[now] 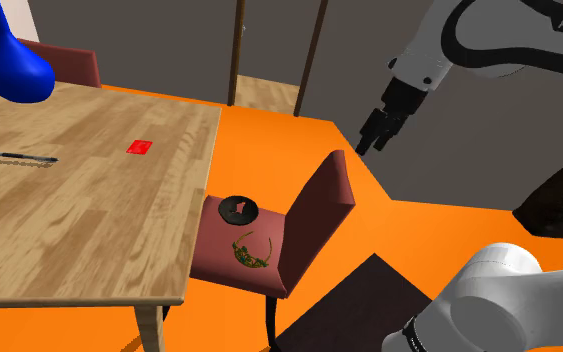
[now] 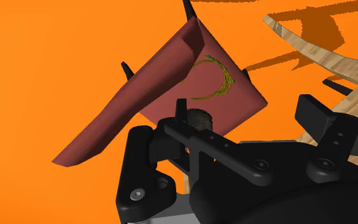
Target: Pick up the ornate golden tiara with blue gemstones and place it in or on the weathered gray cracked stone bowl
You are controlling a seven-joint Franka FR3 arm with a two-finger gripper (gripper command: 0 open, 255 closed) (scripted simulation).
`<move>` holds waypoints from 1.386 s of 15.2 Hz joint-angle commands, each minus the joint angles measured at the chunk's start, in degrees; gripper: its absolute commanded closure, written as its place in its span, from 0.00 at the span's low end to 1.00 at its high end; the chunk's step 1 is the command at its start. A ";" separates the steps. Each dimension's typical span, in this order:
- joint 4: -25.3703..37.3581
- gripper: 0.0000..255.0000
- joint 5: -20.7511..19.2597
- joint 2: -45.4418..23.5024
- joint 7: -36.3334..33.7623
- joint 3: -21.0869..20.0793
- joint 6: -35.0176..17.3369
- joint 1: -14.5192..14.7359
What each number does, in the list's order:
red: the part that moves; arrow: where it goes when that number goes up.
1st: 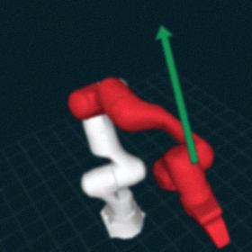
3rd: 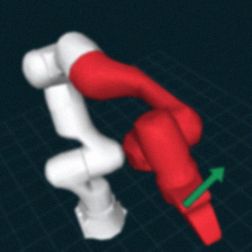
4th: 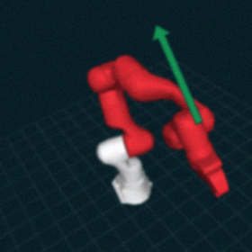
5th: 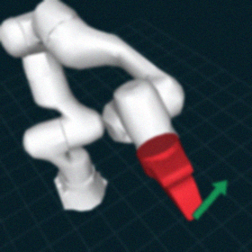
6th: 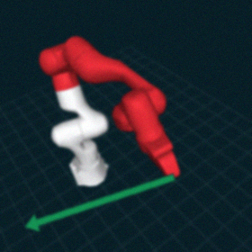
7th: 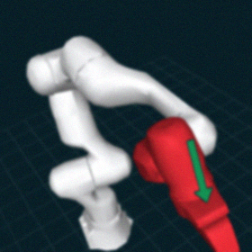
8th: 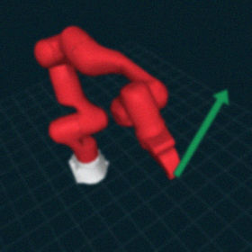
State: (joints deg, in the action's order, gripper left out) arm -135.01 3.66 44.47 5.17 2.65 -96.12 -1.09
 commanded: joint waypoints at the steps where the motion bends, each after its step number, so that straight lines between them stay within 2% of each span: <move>1: 0.00 0.00 0.00 0.00 0.00 0.00 0.00 0.00; 11: -7.04 0.00 0.84 -12.71 -2.10 -4.63 -18.04 2.15; 21: -6.64 0.00 -0.61 -32.06 -5.38 -8.98 -35.07 3.50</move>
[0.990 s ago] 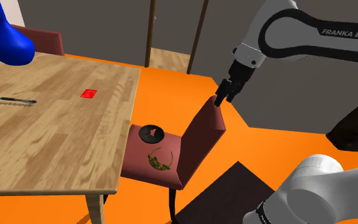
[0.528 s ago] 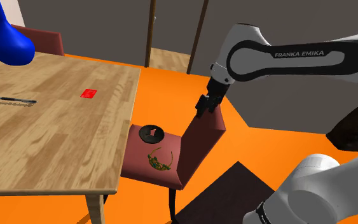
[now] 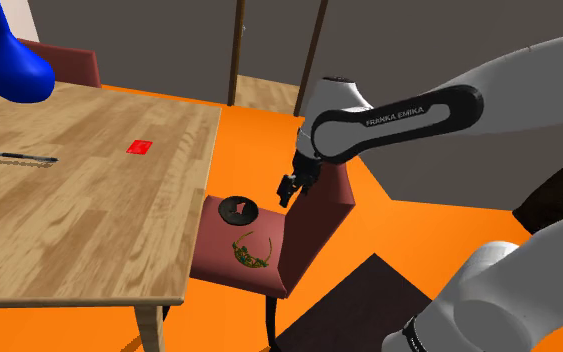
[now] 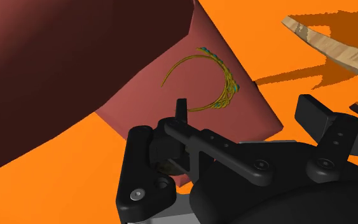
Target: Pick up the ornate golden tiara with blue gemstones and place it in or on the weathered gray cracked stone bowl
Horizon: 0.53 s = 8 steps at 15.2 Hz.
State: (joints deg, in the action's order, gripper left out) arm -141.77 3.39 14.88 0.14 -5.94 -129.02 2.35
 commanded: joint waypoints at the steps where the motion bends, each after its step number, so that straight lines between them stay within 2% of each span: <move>1: 0.58 0.00 -0.76 -4.65 -0.84 -0.76 -3.69 0.13; 8: 5.83 0.00 -5.53 -20.55 -5.32 -2.41 -12.64 1.08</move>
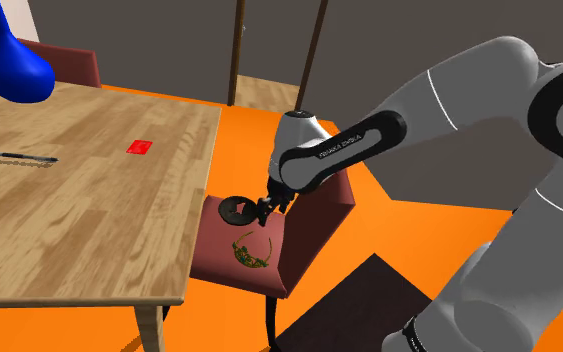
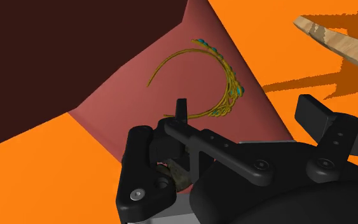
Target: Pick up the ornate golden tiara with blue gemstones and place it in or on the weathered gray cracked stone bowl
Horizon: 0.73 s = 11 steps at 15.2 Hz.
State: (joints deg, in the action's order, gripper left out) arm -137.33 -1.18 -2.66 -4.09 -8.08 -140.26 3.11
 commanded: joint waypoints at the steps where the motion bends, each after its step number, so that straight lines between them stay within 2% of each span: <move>1: 2.42 0.00 -1.84 -5.34 -1.84 -0.29 -2.40 0.59; 11: 16.43 0.00 -9.30 -28.29 -7.99 2.13 -8.58 5.43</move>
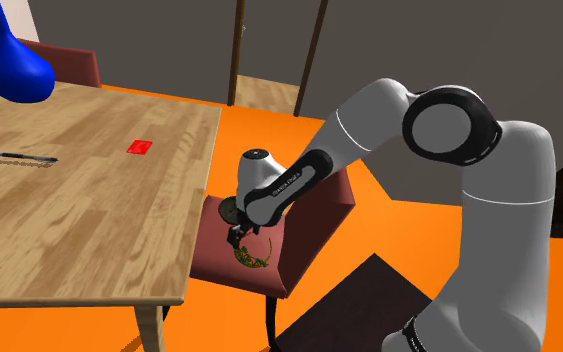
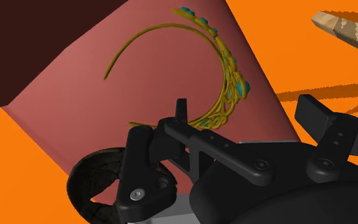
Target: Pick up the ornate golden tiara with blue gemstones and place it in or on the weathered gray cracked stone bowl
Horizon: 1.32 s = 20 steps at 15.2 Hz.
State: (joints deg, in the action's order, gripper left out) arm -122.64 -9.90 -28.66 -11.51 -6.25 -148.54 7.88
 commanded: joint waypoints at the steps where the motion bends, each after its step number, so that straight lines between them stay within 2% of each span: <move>1: 3.50 0.00 -1.03 -4.55 -0.95 0.62 -0.55 1.20; 10: 5.78 0.00 -2.12 -10.85 -1.75 1.82 -4.47 2.06; 17: 5.80 0.00 -2.12 -10.85 -1.75 1.82 -4.45 2.06; 18: 5.80 1.00 -2.12 -10.85 -1.75 1.82 -4.45 2.06; 20: 5.80 1.00 -2.12 -10.85 -1.75 1.82 -4.45 2.06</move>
State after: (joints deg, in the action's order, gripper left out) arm -116.84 -12.01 -39.51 -13.25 -4.43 -152.99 9.95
